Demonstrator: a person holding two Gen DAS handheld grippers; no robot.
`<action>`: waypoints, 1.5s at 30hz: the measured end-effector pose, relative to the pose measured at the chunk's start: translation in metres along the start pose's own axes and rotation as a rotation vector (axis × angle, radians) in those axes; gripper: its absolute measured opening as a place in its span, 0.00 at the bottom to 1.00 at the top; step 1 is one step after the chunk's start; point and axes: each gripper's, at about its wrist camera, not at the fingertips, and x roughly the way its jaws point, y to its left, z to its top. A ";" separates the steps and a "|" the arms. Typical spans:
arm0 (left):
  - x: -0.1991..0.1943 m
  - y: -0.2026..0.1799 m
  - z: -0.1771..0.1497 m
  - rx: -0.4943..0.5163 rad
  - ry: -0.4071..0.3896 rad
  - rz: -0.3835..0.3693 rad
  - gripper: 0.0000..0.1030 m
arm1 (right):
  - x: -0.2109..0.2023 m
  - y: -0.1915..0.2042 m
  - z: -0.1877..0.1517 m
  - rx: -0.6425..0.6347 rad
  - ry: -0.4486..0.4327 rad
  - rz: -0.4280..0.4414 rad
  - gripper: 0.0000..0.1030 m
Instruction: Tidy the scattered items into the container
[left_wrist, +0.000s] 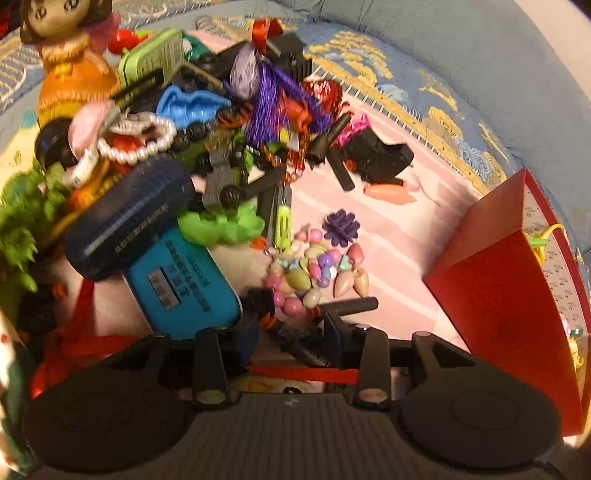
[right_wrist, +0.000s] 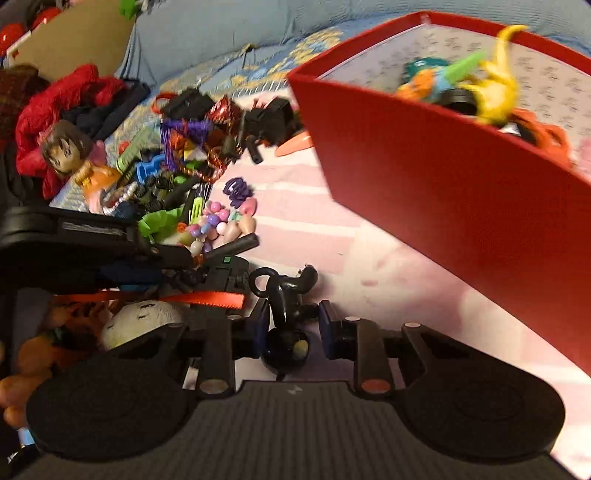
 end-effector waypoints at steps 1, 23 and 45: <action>0.002 -0.002 -0.001 0.002 0.008 0.000 0.40 | -0.007 -0.003 -0.003 0.006 -0.012 -0.011 0.26; -0.077 -0.055 -0.003 0.092 -0.281 0.064 0.36 | -0.151 -0.036 0.015 0.032 -0.369 -0.029 0.26; 0.003 -0.216 -0.003 0.580 -0.112 -0.041 0.39 | -0.124 -0.122 0.022 0.135 -0.328 -0.183 0.31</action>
